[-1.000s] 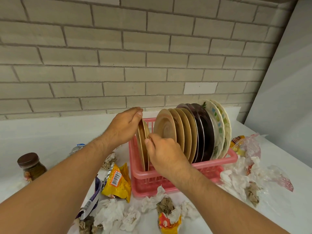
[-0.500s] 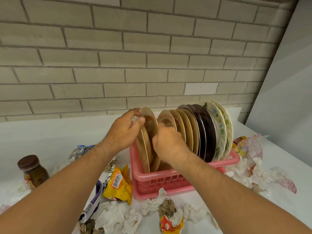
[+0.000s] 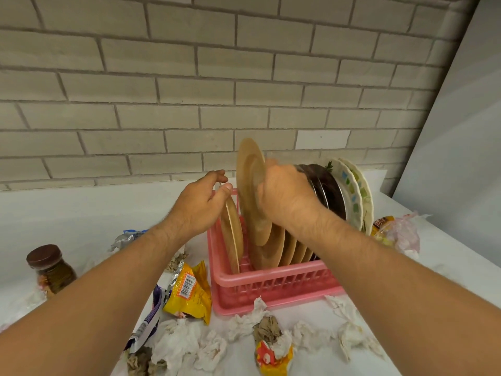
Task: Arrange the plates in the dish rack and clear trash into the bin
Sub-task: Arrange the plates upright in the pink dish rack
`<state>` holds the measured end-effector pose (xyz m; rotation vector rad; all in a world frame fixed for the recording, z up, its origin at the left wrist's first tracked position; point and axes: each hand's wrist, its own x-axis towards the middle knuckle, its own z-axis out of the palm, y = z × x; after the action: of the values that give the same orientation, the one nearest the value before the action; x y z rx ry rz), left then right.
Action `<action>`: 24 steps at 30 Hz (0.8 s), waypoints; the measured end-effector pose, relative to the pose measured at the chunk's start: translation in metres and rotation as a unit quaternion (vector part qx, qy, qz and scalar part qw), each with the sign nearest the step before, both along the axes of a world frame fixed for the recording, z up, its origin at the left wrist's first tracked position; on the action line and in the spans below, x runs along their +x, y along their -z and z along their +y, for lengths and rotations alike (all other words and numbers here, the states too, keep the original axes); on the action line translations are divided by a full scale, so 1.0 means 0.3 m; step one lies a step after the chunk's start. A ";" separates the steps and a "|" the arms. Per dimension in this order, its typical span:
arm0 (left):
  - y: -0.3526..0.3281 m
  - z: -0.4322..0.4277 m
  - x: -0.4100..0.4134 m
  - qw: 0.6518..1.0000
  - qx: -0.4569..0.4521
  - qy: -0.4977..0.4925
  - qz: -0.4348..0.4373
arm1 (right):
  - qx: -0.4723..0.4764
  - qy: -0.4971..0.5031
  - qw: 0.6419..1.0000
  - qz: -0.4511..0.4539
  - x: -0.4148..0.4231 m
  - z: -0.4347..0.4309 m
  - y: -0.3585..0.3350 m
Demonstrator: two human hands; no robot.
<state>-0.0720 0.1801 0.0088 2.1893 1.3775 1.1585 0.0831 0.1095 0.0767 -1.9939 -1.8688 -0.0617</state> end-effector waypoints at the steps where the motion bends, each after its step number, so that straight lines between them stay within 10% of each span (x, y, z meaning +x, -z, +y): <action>1: 0.000 0.001 -0.001 1.000 -0.001 0.000 0.000 | -0.003 0.001 1.000 -0.003 -0.003 0.000 0.027; 15: -0.030 0.017 -0.024 0.996 -0.058 0.045 -0.058 | -0.090 0.035 0.995 0.020 -0.001 0.003 0.185; 24: -0.042 0.021 -0.040 0.992 0.023 0.023 0.121 | -0.047 0.002 0.999 0.008 0.029 -0.059 0.069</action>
<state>-0.0842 0.1863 0.0212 2.4461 1.3959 0.9418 0.0918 0.0917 0.0559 -2.0538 -1.8913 0.0411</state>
